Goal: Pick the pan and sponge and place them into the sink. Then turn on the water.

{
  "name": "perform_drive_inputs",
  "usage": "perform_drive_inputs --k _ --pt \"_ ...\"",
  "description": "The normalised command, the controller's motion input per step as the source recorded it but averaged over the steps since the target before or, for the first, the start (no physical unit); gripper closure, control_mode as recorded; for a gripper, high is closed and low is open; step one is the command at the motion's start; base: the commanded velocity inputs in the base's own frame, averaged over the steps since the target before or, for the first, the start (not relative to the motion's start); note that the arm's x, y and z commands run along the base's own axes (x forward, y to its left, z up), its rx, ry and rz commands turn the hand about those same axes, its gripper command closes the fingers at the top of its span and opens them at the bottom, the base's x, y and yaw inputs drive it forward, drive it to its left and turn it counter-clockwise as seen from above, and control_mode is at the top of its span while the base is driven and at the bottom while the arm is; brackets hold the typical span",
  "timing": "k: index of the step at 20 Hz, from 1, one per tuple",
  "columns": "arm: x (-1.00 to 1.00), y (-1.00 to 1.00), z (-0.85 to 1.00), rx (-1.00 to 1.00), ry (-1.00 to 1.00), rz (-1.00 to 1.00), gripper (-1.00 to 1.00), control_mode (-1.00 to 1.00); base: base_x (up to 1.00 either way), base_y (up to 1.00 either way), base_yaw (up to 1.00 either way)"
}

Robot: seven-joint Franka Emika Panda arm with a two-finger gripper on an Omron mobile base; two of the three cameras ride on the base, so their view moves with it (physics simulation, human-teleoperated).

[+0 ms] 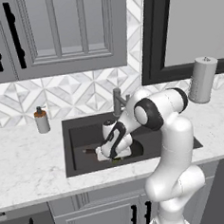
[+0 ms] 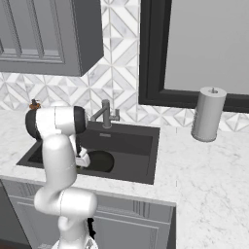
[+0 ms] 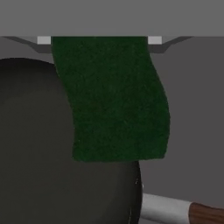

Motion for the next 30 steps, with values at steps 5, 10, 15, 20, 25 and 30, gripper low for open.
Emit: perform_drive_inputs --k 5,10,15,20,25,30 --pt "0.0 0.05 -0.14 0.0 0.0 0.0 1.0 -1.0 0.0 0.0 0.0" --pt "0.0 0.03 -0.06 0.0 0.0 0.0 1.0 -1.0 0.0 0.0 0.0" --pt "0.23 0.16 0.0 0.0 0.0 -0.01 -1.0 -1.0 0.0 0.0 0.0" --pt "0.42 0.13 0.0 0.0 0.03 -0.01 -1.0 -1.0 0.0 0.0 0.0" --pt "0.37 -0.01 0.22 0.0 0.0 0.0 -1.0 -1.0 0.0 0.0 0.0" --pt "-0.04 -0.07 0.74 0.01 -0.1 -0.02 -1.0 -1.0 0.0 0.0 0.0"
